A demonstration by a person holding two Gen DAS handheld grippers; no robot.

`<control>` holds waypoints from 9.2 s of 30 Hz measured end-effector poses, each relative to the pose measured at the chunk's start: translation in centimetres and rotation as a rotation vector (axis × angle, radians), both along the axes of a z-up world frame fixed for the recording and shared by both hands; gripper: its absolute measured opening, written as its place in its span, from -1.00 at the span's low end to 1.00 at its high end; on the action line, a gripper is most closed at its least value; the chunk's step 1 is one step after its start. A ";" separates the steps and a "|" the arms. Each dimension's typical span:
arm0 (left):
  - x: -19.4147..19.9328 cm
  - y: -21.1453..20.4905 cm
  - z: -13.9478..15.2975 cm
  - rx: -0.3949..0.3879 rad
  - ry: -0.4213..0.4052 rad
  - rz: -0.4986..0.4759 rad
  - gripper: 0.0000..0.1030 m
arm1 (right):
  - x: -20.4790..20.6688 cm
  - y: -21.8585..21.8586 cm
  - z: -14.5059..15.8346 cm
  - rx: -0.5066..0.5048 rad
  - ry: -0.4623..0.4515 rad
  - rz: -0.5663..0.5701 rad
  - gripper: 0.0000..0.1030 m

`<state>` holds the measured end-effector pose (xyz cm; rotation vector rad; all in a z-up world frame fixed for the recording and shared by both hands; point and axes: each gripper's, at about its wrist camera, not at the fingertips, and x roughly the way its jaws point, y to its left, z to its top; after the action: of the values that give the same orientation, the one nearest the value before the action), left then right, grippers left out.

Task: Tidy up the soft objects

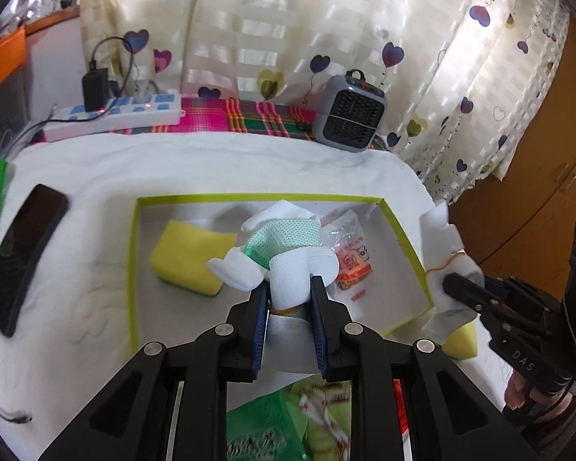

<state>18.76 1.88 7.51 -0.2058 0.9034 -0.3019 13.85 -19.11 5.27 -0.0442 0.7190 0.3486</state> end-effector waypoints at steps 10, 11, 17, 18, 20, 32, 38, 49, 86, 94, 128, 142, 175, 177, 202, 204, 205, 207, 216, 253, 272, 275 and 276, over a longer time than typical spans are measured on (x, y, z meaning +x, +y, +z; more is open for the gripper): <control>3.5 -1.6 -1.7 0.044 0.023 0.001 -0.63 | 4.6 0.6 -1.6 -0.032 0.058 0.020 -0.57; 3.6 -1.9 -1.9 0.069 0.016 0.000 -0.63 | 5.0 0.8 -1.9 -0.039 0.064 0.024 -0.57; 4.9 -2.4 -3.2 0.083 0.043 -0.014 -0.63 | 6.6 1.5 -3.3 -0.061 0.097 0.042 -0.57; 5.1 -2.5 -3.4 0.082 0.048 -0.016 -0.63 | 6.8 1.5 -3.4 -0.064 0.098 0.043 -0.57; 5.5 -2.5 -3.8 0.088 0.056 -0.011 -0.63 | 7.1 1.6 -3.6 -0.062 0.103 0.046 -0.57; 6.2 -2.8 -4.7 0.097 0.073 -0.002 -0.54 | 8.1 1.5 -4.4 -0.073 0.118 0.023 -0.53; 6.3 -2.7 -4.7 0.102 0.075 -0.003 -0.39 | 8.1 1.4 -4.4 -0.070 0.117 0.013 -0.47; 5.6 -3.0 -4.4 0.116 0.064 -0.003 -0.11 | 7.4 1.2 -4.0 -0.049 0.096 -0.004 -0.02; -2.2 -1.1 -0.7 0.126 -0.037 0.044 -0.10 | 0.1 0.0 -1.9 -0.011 0.004 -0.049 0.10; -4.5 -0.5 -0.7 0.139 -0.059 0.055 -0.10 | -1.8 -0.5 -1.6 0.023 -0.018 -0.061 0.10; -10.5 3.4 -2.5 0.113 -0.111 0.082 -0.10 | -9.5 -6.7 -2.9 0.062 -0.036 -0.284 0.26; -11.4 7.8 -4.6 -0.026 -0.035 0.140 0.01 | -6.6 -7.3 -5.0 0.130 0.040 -0.314 0.27; -10.3 3.6 -6.5 0.018 0.083 0.046 0.22 | -2.7 -7.3 -6.9 0.071 0.108 -0.355 0.32; -10.3 3.6 -6.5 0.015 0.083 0.059 0.22 | -2.8 -7.4 -6.8 0.076 0.099 -0.355 0.25; -11.3 6.3 -6.0 -0.018 0.071 0.142 -0.98 | -4.1 -6.9 -6.3 0.129 0.070 -0.290 0.17; -11.5 6.0 -6.2 -0.060 0.096 0.088 -0.98 | -4.2 -6.8 -6.3 0.129 0.070 -0.287 0.17; -11.7 6.1 -6.3 -0.095 0.108 0.076 -0.96 | -4.2 -6.8 -6.3 0.131 0.070 -0.286 0.17; -12.2 6.4 -6.5 -0.146 0.135 0.062 -0.85 | -4.3 -6.7 -6.4 0.130 0.069 -0.284 0.17; -14.1 7.9 -6.7 -0.367 0.177 0.065 -0.30 | -4.3 -6.3 -6.4 0.122 0.069 -0.273 0.18; -9.6 7.8 -7.3 -0.555 0.166 0.189 -0.23 | -4.2 -6.3 -6.7 0.132 0.080 -0.278 0.18; -8.2 7.3 -7.4 -0.560 0.163 0.153 -0.41 | -3.9 -6.4 -6.8 0.141 0.081 -0.283 0.18; -8.0 7.1 -7.4 -0.521 0.170 0.166 -0.61 | -4.0 -6.4 -6.8 0.141 0.082 -0.281 0.18; -8.0 7.1 -7.5 -0.513 0.172 0.171 -0.62 | -4.1 -6.5 -6.8 0.141 0.080 -0.281 0.18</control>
<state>10.76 8.94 0.04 -0.7884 0.9585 -0.3568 9.79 -25.58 -1.52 0.2037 0.7671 0.1320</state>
